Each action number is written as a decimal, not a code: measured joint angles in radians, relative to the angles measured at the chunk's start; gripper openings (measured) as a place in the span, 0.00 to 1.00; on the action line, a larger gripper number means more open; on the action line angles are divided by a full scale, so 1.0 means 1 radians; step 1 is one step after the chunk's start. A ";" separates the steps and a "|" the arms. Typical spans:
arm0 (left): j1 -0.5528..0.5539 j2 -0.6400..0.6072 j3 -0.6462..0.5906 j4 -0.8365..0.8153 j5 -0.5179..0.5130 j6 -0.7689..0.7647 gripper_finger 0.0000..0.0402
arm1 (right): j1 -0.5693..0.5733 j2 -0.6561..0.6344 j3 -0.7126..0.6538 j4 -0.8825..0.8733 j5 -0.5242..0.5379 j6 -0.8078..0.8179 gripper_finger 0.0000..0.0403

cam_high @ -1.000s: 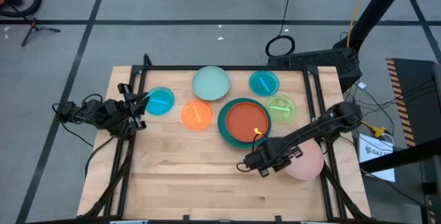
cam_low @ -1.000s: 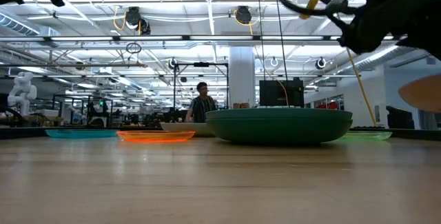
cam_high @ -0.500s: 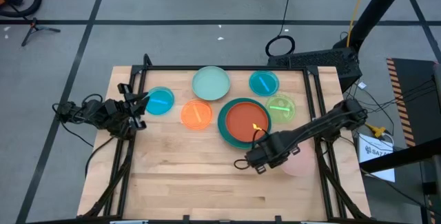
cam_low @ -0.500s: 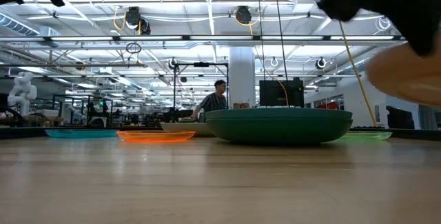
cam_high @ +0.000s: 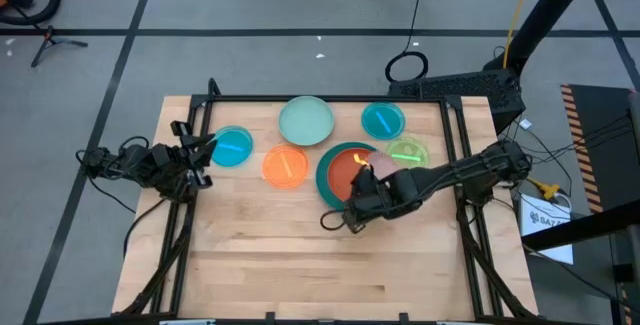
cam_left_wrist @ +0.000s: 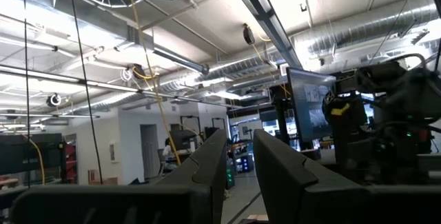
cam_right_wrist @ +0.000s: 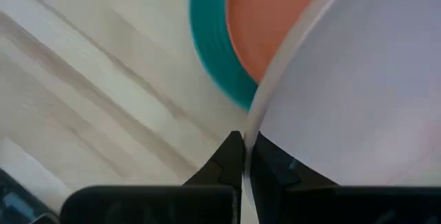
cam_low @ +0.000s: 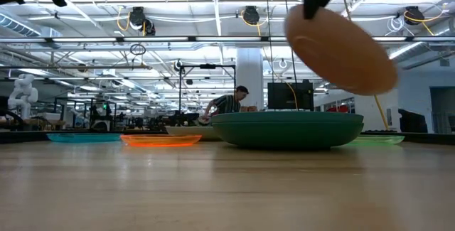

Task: Stack plastic plates
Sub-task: Stack the pink plate on top of the dark orange plate

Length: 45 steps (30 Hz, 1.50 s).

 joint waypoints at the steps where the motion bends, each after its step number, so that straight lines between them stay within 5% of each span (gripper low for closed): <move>1: 0.000 0.000 0.000 0.000 0.000 0.000 0.20 | -0.011 0.000 0.002 0.017 0.003 -0.037 0.02; 17: 0.000 0.000 0.000 0.000 0.000 0.005 0.20 | -0.122 0.114 0.005 0.083 -0.082 -0.637 0.02; 28: 0.000 0.000 0.000 0.000 -0.001 0.013 0.20 | -0.130 0.215 0.004 -0.013 -0.081 -0.664 0.03; 45: 0.000 0.000 0.000 -0.014 -0.001 0.012 0.20 | -0.130 0.220 0.004 0.015 -0.051 -0.621 0.21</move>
